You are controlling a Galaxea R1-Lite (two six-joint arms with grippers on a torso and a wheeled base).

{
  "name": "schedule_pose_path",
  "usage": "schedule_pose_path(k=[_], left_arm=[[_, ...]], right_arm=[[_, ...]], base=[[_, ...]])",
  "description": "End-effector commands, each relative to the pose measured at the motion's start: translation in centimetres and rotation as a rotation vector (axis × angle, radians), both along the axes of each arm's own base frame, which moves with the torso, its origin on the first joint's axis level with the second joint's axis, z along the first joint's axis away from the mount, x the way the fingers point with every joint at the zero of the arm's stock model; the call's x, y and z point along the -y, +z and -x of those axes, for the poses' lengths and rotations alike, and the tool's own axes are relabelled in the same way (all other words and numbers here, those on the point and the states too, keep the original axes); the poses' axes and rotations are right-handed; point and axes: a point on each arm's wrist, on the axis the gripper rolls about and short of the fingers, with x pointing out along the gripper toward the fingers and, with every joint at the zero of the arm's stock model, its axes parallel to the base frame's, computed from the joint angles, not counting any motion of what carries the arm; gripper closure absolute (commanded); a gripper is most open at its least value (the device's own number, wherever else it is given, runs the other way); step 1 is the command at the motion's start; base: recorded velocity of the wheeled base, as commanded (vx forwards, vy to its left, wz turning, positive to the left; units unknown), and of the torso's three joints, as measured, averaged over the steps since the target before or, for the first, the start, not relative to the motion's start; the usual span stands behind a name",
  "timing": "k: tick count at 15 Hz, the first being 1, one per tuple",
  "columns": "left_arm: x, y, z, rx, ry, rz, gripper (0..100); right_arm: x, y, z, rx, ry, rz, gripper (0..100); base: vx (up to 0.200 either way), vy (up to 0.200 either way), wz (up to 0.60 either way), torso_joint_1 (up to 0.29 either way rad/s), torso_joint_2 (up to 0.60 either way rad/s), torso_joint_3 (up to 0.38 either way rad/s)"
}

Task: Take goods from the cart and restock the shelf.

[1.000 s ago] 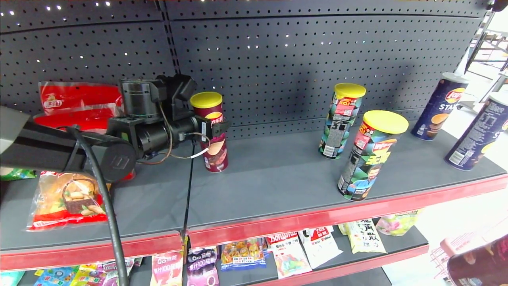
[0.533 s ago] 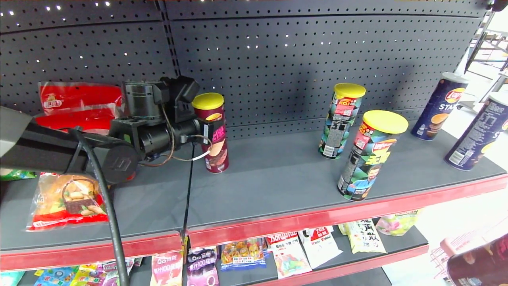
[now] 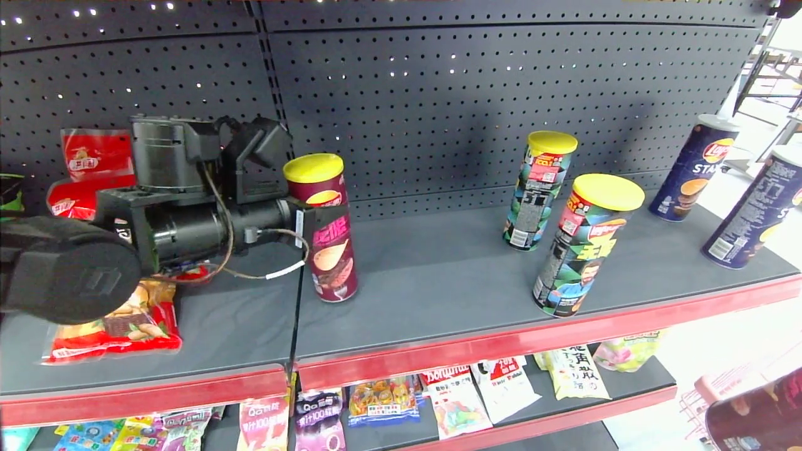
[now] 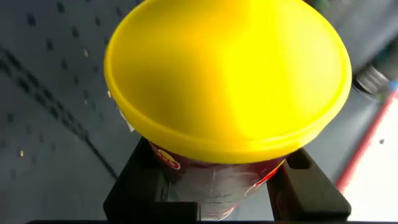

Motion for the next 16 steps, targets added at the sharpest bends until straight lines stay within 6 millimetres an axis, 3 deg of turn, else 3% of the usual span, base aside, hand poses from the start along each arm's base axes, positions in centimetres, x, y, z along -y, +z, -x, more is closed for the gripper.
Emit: schedule_pose_path(k=[1, 6, 16], left_arm=[[-1.1, 0.8, 3.3, 0.020, -0.011, 0.010, 100], [0.1, 0.0, 6.1, -0.031, -0.076, 0.037, 100], [1.1, -1.4, 4.4, -0.071, -0.037, 0.007, 100]], right_arm=[[0.0, 0.0, -0.1, -0.007, 0.001, 0.002, 100], [-0.1, 0.0, -0.3, -0.014, 0.001, 0.004, 100], [-0.1, 0.1, -0.4, -0.017, 0.000, 0.003, 100]], base=[[0.000, 0.000, 0.00, 0.000, 0.00, 0.000], [0.000, 0.000, 0.00, 0.000, 0.00, 0.000], [0.000, 0.000, 0.00, 0.000, 0.00, 0.000]])
